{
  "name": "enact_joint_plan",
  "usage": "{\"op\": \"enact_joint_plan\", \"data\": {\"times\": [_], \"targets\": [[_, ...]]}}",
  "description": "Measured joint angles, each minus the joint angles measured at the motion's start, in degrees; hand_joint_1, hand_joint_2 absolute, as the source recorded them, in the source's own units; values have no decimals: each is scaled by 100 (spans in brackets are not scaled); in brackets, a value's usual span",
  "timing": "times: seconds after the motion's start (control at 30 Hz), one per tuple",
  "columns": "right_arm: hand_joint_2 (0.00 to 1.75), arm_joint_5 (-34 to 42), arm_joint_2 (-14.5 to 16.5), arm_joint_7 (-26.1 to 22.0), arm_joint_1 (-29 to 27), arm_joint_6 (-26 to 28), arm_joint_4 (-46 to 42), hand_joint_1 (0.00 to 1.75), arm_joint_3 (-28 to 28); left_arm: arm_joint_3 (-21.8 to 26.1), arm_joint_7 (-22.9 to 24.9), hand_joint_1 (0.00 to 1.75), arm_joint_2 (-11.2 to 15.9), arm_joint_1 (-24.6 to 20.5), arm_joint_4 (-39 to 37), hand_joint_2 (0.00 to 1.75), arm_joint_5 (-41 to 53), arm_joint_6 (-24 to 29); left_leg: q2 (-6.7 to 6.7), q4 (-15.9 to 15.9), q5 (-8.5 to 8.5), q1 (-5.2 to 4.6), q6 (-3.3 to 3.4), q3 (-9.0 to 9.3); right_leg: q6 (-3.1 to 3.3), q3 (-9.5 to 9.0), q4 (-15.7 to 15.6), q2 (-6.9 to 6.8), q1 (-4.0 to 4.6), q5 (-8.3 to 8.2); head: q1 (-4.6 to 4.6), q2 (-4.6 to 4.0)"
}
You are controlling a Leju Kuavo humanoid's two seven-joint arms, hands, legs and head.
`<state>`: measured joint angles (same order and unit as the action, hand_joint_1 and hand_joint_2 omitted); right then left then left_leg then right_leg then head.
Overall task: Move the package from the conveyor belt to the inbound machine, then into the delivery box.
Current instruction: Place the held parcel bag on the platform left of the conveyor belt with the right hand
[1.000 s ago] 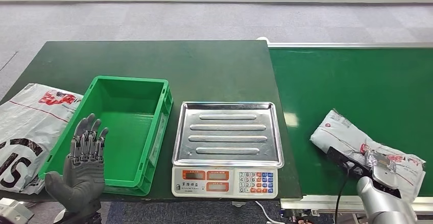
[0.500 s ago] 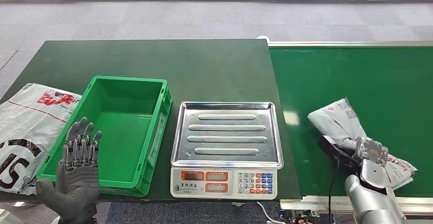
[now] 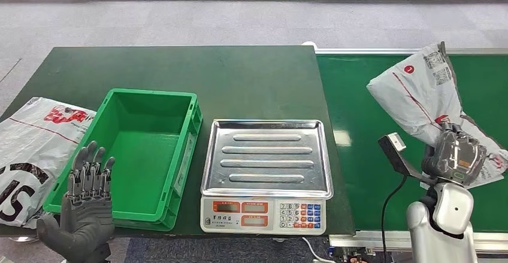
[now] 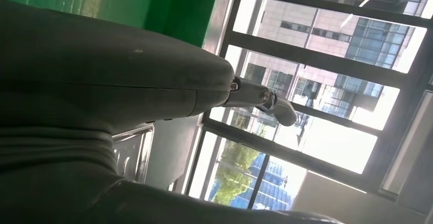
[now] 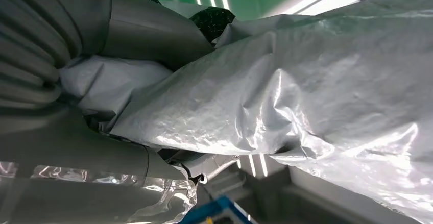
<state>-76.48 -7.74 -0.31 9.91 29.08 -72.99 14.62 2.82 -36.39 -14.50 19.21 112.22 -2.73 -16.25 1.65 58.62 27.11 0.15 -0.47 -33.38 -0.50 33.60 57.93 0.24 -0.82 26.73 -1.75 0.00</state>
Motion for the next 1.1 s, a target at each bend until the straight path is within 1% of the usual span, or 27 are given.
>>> {"op": "enact_joint_plan", "data": {"times": [0.13,0.23,0.37,0.5,0.63,0.73,0.87,0.97,1.1], "targets": [[175,-23,59,-56,-124,29,-499,175,-111,0,14,0,1,-77,-29,0,2,11,-5,0,0,0,0,1,0,0,0,2,0,0,0,0],[175,163,85,-280,-30,-19,-636,175,-267,0,28,0,3,-177,-86,0,2,11,-10,-1,-2,1,-1,2,1,-2,1,3,1,-2,0,0],[175,523,166,-733,271,-19,-628,175,-678,-20,39,0,14,-370,-234,0,2,5,-20,-1,-6,1,-6,8,4,-1,4,12,1,-5,0,1],[175,691,363,-1043,552,59,-552,175,-1244,-78,38,0,41,-552,-430,0,2,-36,-20,-1,-11,3,-12,10,6,1,8,16,3,-6,1,1],[175,809,568,-1218,689,69,-506,175,-1710,-161,38,0,73,-683,-599,0,2,-106,-14,-1,-11,5,-13,9,7,3,9,14,5,-5,1,0],[175,913,662,-1297,700,69,-504,175,-1979,-220,39,0,98,-765,-721,0,2,-129,-12,-1,-10,6,-14,7,8,4,9,15,5,-4,1,0],[175,1057,728,-1385,701,58,-498,175,-2174,-257,39,0,125,-852,-838,0,2,-136,-12,-1,-9,4,-14,5,8,5,9,15,3,-3,0,0],[175,1345,752,-1548,715,-1,-451,175,-2335,-284,39,0,146,-922,-913,0,-7,-147,-14,-1,-9,4,-14,4,7,5,9,15,3,-4,0,0],[175,1625,827,-1623,764,-151,-274,175,-2640,-338,40,0,172,-997,-1003,0,-38,-148,-18,-1,-9,5,-14,6,8,7,9,15,4,-4,0,0]]}}
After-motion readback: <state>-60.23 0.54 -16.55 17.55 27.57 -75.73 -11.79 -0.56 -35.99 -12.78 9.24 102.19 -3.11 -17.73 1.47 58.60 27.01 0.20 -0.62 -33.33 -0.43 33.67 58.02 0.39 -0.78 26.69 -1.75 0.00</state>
